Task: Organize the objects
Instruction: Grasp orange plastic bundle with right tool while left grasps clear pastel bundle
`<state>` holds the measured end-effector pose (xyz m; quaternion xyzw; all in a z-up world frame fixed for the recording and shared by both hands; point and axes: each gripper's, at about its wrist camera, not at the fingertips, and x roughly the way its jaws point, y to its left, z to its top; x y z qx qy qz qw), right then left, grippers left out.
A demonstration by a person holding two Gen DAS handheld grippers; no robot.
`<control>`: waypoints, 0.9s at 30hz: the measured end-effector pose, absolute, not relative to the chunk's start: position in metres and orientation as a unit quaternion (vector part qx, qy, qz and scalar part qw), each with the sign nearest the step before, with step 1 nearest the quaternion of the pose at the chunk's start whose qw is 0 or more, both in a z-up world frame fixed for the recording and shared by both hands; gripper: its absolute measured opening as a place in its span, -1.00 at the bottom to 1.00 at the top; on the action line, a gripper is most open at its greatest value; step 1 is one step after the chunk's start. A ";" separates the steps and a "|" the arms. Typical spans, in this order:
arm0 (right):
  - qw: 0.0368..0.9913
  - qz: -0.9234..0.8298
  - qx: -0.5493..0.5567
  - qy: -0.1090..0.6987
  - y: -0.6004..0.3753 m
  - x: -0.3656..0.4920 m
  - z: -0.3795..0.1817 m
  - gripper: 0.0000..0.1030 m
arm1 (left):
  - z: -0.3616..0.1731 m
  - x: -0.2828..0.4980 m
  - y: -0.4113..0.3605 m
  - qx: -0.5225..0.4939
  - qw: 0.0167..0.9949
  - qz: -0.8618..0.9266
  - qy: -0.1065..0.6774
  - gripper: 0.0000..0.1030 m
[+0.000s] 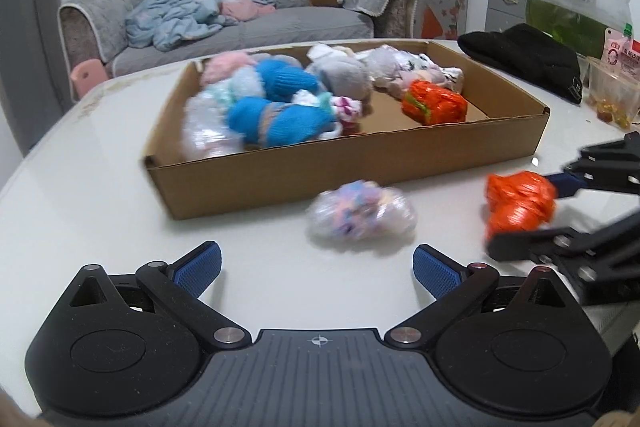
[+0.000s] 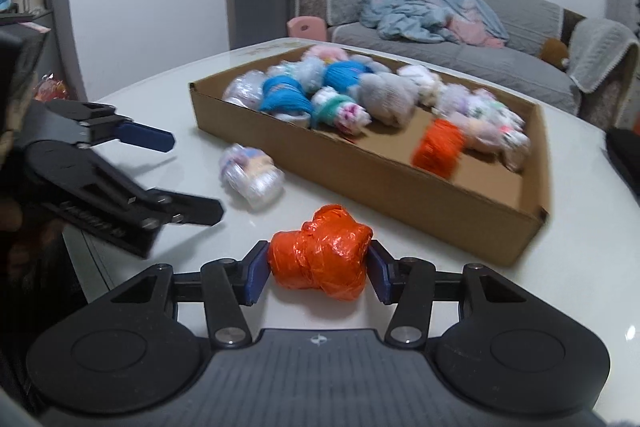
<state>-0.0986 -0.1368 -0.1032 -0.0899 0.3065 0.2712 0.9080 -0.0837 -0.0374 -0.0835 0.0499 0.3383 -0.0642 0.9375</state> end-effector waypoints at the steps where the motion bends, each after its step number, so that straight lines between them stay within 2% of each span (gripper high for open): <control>1: 0.910 0.266 -0.087 0.307 -0.142 -0.100 -0.104 -0.08 | -0.084 -0.081 -0.041 0.044 0.938 -0.066 0.338 0.99; 7: 0.917 0.249 -0.067 0.305 -0.169 -0.105 -0.105 -0.08 | -0.087 -0.069 -0.059 0.037 0.940 -0.069 0.332 0.98; 16: 0.922 0.244 -0.052 0.298 -0.182 -0.098 -0.109 -0.08 | -0.087 -0.070 -0.063 0.031 0.941 -0.082 0.326 0.81; 21: 0.923 0.242 -0.047 0.295 -0.185 -0.099 -0.110 -0.08 | -0.082 -0.067 -0.063 0.033 0.940 -0.093 0.328 0.34; 27: 0.923 0.243 -0.048 0.293 -0.186 -0.099 -0.110 -0.08 | -0.082 -0.068 -0.059 0.031 0.940 -0.100 0.325 0.25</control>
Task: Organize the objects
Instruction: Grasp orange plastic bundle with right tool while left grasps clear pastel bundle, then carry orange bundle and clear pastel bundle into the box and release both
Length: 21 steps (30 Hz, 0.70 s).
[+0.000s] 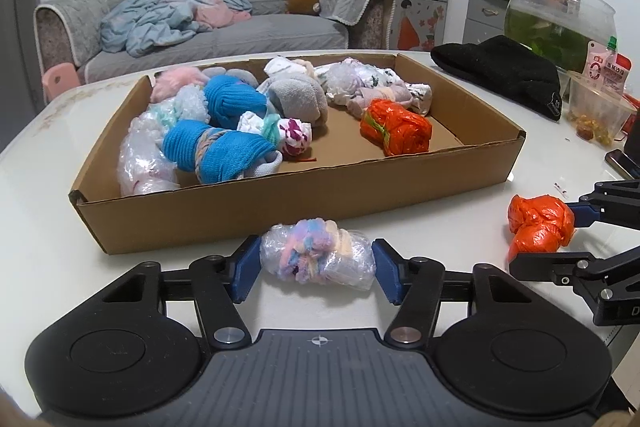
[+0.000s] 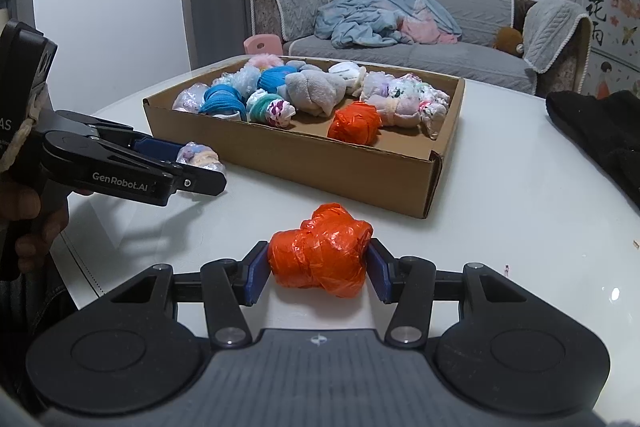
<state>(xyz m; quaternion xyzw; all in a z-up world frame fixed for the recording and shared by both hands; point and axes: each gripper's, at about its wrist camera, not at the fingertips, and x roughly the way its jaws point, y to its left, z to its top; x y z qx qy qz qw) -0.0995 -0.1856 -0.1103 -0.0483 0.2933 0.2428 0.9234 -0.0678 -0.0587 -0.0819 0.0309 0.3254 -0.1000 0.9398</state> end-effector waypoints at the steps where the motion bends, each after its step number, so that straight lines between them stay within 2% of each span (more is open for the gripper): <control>1: 0.923 0.242 -0.048 0.294 -0.186 -0.100 -0.110 -0.08 | -0.082 -0.069 -0.058 0.031 0.940 -0.100 0.326 0.24; 11: 0.930 0.219 -0.047 0.291 -0.214 -0.105 -0.091 -0.09 | -0.062 -0.087 -0.041 0.047 0.938 -0.109 0.327 0.22; 21: 0.949 0.195 -0.063 0.240 -0.236 -0.083 -0.036 -0.09 | 0.004 -0.057 -0.085 0.065 0.948 -0.178 0.256 0.22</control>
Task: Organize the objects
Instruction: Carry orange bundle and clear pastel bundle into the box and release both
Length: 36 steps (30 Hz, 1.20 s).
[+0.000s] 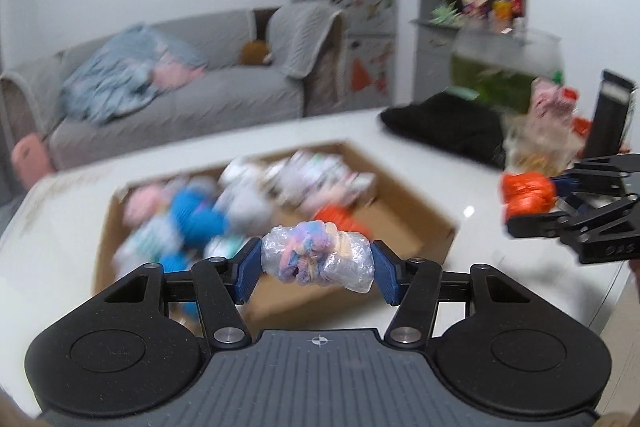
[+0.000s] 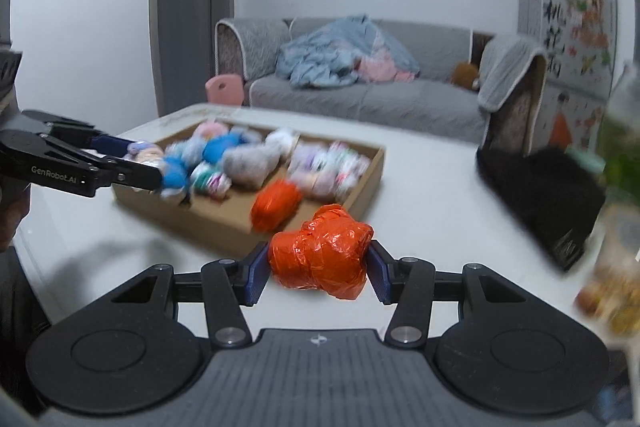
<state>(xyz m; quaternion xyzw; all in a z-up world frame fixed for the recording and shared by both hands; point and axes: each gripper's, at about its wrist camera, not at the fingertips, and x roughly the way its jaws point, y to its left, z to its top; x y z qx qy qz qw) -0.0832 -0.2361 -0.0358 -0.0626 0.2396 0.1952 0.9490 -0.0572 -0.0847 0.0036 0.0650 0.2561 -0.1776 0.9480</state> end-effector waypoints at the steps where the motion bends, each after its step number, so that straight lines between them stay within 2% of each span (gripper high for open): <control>1: 0.950 0.195 -0.069 0.233 -0.236 -0.079 -0.029 -0.09 | 0.008 -0.052 -0.092 0.067 0.948 -0.185 0.251 0.22; 8: 0.952 0.203 -0.088 0.210 -0.240 -0.045 -0.003 -0.09 | 0.021 -0.008 -0.129 0.047 0.943 -0.213 0.253 0.23; 12: 0.950 0.207 -0.095 0.214 -0.240 -0.026 -0.006 -0.09 | 0.022 0.010 -0.141 0.050 0.940 -0.220 0.254 0.23; 23: 0.942 0.209 -0.096 0.244 -0.240 -0.005 -0.021 -0.08 | -0.045 0.064 -0.139 -0.018 0.896 -0.246 0.370 0.23; 26: 0.936 0.219 -0.107 0.254 -0.233 -0.003 -0.023 -0.08 | -0.045 0.064 -0.138 0.008 0.894 -0.251 0.371 0.23; 32: 0.924 0.240 -0.119 0.272 -0.225 0.009 -0.027 -0.08 | -0.048 0.059 -0.133 0.145 0.887 -0.241 0.367 0.23; 36: 0.912 0.262 -0.138 0.284 -0.218 0.014 -0.029 -0.08 | -0.046 0.062 -0.121 0.188 0.876 -0.248 0.368 0.23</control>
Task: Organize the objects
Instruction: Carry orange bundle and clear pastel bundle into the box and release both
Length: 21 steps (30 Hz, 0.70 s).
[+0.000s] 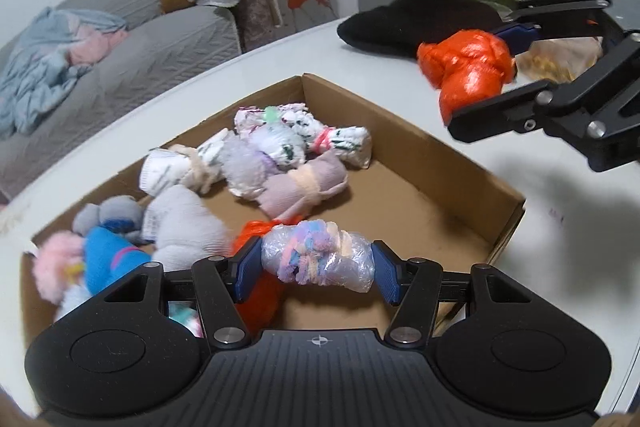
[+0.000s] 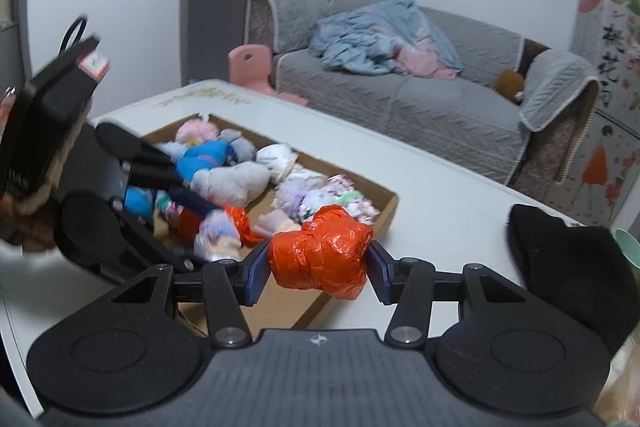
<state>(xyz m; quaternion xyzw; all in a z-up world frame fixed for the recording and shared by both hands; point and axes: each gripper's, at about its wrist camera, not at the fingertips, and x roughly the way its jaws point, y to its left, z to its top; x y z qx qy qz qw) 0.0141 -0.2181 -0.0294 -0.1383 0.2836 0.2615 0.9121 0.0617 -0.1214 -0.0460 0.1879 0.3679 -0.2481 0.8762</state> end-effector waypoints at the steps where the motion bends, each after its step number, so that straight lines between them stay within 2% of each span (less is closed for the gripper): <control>1: 0.909 0.267 -0.147 0.286 -0.215 0.016 -0.030 -0.08 | -0.044 0.062 -0.120 0.196 0.874 -0.252 0.366 0.23; 10: 0.878 0.318 -0.202 0.295 -0.202 0.027 -0.026 -0.08 | -0.026 0.060 -0.129 0.217 0.847 -0.337 0.350 0.23; 21: 0.839 0.358 -0.238 0.335 -0.196 0.042 -0.043 -0.08 | -0.045 0.081 -0.132 0.232 0.813 -0.373 0.383 0.23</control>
